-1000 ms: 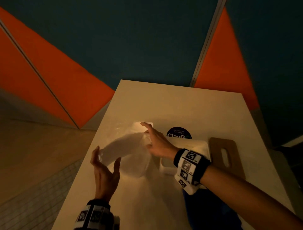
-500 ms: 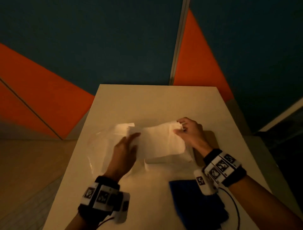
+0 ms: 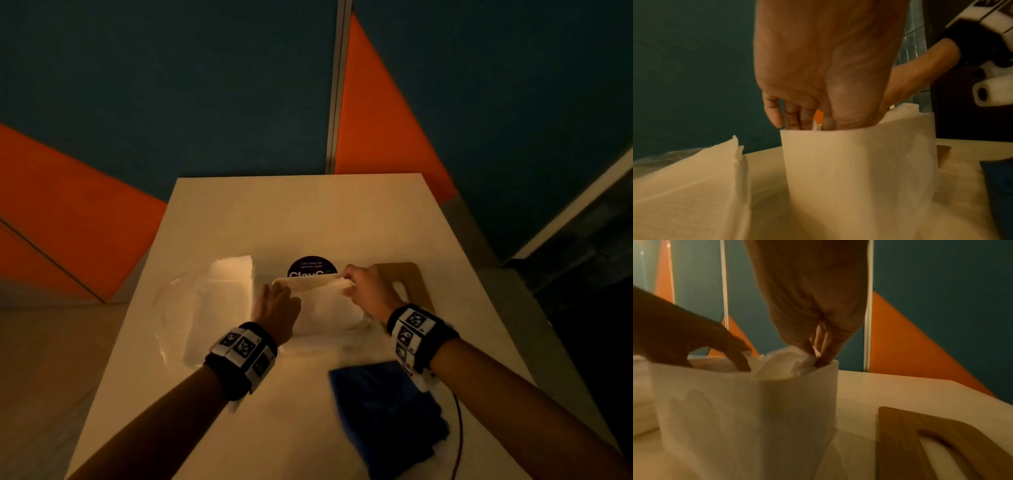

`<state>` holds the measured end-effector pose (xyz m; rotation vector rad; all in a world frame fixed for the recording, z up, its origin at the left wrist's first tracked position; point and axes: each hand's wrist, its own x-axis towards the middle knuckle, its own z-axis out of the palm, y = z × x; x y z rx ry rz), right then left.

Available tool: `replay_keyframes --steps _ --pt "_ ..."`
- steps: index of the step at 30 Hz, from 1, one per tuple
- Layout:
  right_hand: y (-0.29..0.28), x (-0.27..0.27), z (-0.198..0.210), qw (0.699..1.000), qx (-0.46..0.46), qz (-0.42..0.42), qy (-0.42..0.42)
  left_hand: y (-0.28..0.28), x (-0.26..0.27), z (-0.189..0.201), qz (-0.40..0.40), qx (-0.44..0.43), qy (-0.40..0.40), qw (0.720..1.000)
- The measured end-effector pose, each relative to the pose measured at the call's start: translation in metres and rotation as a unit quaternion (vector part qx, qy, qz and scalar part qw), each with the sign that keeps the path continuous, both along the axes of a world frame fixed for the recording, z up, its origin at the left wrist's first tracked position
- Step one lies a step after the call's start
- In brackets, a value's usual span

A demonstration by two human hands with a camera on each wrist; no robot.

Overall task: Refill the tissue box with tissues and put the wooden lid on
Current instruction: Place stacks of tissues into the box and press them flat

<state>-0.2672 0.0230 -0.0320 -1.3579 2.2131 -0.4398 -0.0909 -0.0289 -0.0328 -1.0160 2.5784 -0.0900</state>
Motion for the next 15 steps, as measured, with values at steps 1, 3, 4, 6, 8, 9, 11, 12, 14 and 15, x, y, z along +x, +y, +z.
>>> replay_keyframes --steps 1,3,4,6,8,9,11,12,14,15 --pt "0.000 0.000 0.000 1.000 0.008 0.026 0.015 0.000 0.000 0.001 -0.001 -0.014 -0.006 1.000" --pt "0.003 -0.002 0.003 0.996 0.011 0.076 0.036 -0.001 0.001 0.005 0.002 -0.039 -0.007 0.999" --pt "0.006 -0.004 0.007 0.994 0.004 0.097 0.049 -0.003 0.002 0.007 0.000 -0.047 -0.006 0.999" --pt "0.012 -0.011 0.013 0.988 -0.004 0.135 0.073 -0.008 0.006 0.011 -0.017 -0.060 -0.009 0.998" --pt "0.018 -0.020 0.018 0.977 0.052 0.182 0.103 -0.012 0.008 0.014 -0.040 -0.064 -0.031 0.997" --pt "0.018 -0.023 0.019 0.964 0.101 0.207 0.130 -0.014 0.008 0.015 -0.047 -0.060 -0.045 0.996" --pt "0.018 -0.025 0.022 0.937 0.175 0.247 0.176 -0.016 0.006 0.016 -0.051 -0.046 -0.078 0.995" --pt "0.017 -0.026 0.025 0.927 0.193 0.259 0.192 -0.017 0.004 0.017 -0.051 -0.043 -0.095 0.993" --pt "0.015 -0.024 0.027 0.915 0.210 0.269 0.216 -0.017 -0.001 0.018 -0.049 -0.042 -0.119 0.991" --pt "0.014 -0.022 0.029 0.909 0.214 0.274 0.228 -0.016 -0.002 0.018 -0.048 -0.042 -0.127 0.990"
